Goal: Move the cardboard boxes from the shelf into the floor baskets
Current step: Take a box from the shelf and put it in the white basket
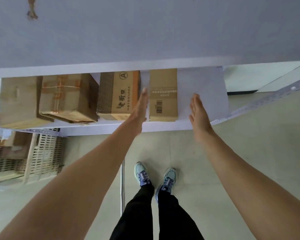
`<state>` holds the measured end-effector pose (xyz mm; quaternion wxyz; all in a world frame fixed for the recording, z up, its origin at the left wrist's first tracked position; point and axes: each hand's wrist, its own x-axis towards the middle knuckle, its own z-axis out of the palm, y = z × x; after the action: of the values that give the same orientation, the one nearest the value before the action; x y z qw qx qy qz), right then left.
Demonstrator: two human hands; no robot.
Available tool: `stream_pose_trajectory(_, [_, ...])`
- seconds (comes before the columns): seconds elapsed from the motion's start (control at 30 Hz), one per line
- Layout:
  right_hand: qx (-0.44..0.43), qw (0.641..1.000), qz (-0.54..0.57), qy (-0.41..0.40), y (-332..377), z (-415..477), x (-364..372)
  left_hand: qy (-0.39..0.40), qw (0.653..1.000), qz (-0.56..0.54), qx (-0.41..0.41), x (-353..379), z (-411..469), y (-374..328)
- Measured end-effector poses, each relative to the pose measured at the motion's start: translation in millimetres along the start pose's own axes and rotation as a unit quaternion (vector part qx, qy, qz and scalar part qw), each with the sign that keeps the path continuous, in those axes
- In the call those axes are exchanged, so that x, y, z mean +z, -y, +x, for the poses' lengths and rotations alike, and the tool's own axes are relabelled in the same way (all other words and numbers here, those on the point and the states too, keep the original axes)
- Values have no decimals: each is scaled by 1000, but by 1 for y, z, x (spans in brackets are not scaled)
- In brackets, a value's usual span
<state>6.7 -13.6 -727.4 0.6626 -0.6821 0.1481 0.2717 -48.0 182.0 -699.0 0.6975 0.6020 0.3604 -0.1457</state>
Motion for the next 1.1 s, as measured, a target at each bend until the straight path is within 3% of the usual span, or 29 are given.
stream_pose_trajectory(0.2, [21,999,-12,23,-13,79,12,14,999,3,30,7,86,13])
stream_pose_trajectory(0.5, [46,997,-41,45,-24,158,32,-89,995,-34,6,3,172,37])
stream_pose_trajectory(0.67, [40,997,-27,66,-23,157,32,-39,999,-1,17,4,174,37])
stream_pose_trajectory(0.9, [-47,991,110,55,-9,141,23,-46,994,-86,52,-3,149,19])
stream_pose_trajectory(1.1, [-102,985,132,51,-3,129,22,-24,986,-115,116,-2,134,1])
